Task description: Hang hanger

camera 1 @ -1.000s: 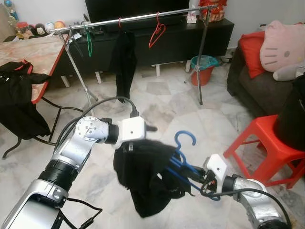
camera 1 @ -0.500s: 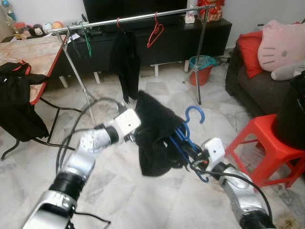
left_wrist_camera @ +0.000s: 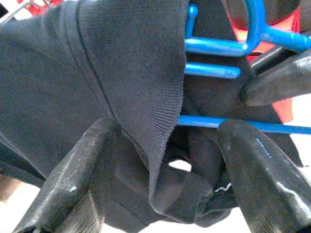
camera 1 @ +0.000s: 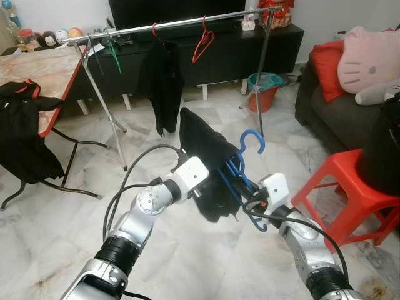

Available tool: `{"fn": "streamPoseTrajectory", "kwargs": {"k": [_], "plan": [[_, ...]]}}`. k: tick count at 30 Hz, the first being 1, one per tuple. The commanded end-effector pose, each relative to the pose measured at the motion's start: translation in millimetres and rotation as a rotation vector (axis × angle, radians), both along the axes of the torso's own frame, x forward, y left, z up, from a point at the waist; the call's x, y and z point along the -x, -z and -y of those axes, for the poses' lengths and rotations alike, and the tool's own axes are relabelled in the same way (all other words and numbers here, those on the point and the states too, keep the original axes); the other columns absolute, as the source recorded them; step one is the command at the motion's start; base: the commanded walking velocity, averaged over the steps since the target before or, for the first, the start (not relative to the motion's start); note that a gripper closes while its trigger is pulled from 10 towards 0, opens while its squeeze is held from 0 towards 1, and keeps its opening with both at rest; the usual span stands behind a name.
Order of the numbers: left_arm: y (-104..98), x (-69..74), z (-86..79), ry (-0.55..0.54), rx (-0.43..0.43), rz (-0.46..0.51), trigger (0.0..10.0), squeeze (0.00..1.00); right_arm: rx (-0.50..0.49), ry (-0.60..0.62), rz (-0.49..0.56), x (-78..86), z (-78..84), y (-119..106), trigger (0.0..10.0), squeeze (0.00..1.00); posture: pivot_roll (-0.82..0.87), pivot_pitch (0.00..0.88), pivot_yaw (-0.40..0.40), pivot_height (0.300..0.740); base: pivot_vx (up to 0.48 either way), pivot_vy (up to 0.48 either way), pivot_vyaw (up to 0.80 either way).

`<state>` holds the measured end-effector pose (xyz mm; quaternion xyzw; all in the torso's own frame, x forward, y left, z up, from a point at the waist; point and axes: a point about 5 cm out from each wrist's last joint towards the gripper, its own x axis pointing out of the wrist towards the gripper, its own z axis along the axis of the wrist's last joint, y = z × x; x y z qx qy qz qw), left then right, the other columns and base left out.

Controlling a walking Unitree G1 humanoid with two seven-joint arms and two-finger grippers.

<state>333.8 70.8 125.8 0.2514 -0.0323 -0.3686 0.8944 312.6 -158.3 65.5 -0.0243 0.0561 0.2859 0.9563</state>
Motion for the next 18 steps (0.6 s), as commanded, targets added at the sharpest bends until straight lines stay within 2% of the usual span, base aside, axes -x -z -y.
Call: {"fn": "streamPoseTrajectory", "kwargs": {"k": [1,3,7,14,18], "plan": [[2.2,-4.9,-1.3,-0.042,-0.032,-0.022,10.0,0.00,-0.004,-0.006,0.060,-8.9,-2.4,-14.5,0.0,0.00,-0.17,0.000,0.032,0.740,0.000,0.000,0.00],[4.1,-10.1,-4.6,-0.118,-0.031,-0.048,10.0,0.00,-0.009,-0.011,0.069,-10.2,-2.5,-17.3,0.0,0.00,-0.18,0.000,0.033,0.740,0.000,0.000,0.00],[3.9,-16.6,-8.1,-0.193,-0.040,-0.038,10.0,0.00,-0.015,-0.018,0.076,-10.8,-2.9,-19.6,0.0,0.00,-0.18,0.000,0.031,0.740,0.000,0.000,0.00],[1.5,-23.9,-9.8,-0.285,-0.047,-0.022,10.0,0.00,-0.023,-0.039,0.078,-10.2,-5.8,-20.9,0.0,0.00,-0.19,0.000,0.028,0.740,0.000,0.000,0.00],[1.4,-24.8,-6.0,-0.289,-0.037,-0.026,10.0,0.00,-0.028,-0.046,0.077,-10.1,-6.5,-21.4,0.0,0.00,-0.19,0.000,0.026,0.740,0.000,0.000,0.00]]}}
